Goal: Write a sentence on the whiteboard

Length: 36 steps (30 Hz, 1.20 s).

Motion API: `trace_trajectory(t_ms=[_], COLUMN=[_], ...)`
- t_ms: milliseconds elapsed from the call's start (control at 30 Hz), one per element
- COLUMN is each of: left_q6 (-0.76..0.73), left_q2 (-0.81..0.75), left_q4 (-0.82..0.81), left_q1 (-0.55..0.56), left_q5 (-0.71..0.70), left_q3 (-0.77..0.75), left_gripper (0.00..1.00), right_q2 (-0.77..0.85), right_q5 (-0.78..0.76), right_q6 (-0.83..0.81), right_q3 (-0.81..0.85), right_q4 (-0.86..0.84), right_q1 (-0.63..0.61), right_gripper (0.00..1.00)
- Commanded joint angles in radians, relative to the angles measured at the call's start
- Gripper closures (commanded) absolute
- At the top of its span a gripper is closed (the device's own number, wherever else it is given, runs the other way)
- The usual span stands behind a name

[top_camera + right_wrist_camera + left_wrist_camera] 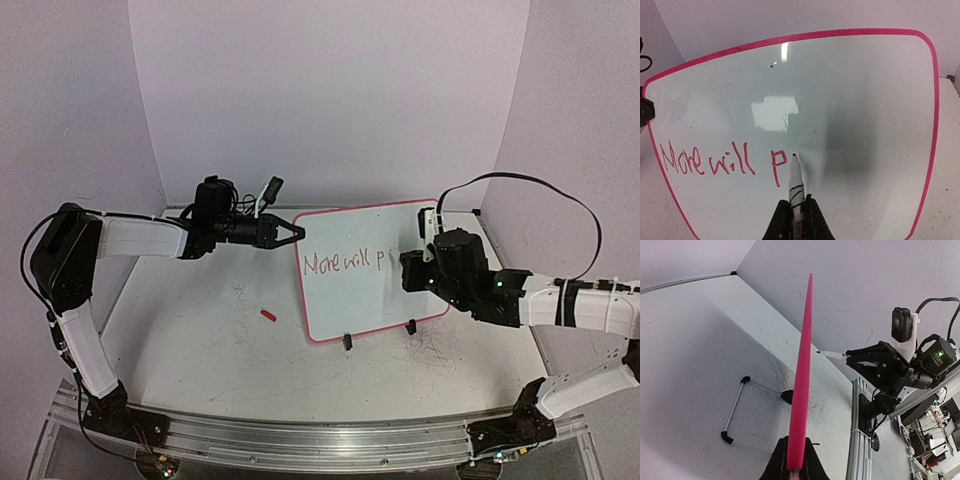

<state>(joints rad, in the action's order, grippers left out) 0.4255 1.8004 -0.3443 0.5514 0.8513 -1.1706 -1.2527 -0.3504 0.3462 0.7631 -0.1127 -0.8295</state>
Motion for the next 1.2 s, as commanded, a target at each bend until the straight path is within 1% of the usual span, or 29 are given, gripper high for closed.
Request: trace_trajectory(t_ms=[0,667,933,1167], left_q6=[-0.004,0.002,0.002,-0.001], left_q2=[-0.016,-0.010,-0.012,-0.017], left_q4=[0.053,0.054,0.054,0.054], left_q1=[0.013,0.015,0.015,0.016], left_q5=[-0.030,-0.021,-0.020,-0.023], left_q3=[-0.016,-0.023,-0.023,-0.021], left_gripper=[1.00,1.00,1.00,1.00], right_q2=[-0.035,-0.085,-0.087,-0.060], right_q5=[-0.019,-0.062,-0.023,0.025], right_q6=[0.002,-0.015,-0.029,-0.006], right_q3=[0.024,0.049,0.054,0.018], right_q4=[-0.033,-0.067,-0.071,-0.045], right_q1=[0.006,0.012,0.013,0.012], right_gripper=[1.00,1.00,1.00,1.00])
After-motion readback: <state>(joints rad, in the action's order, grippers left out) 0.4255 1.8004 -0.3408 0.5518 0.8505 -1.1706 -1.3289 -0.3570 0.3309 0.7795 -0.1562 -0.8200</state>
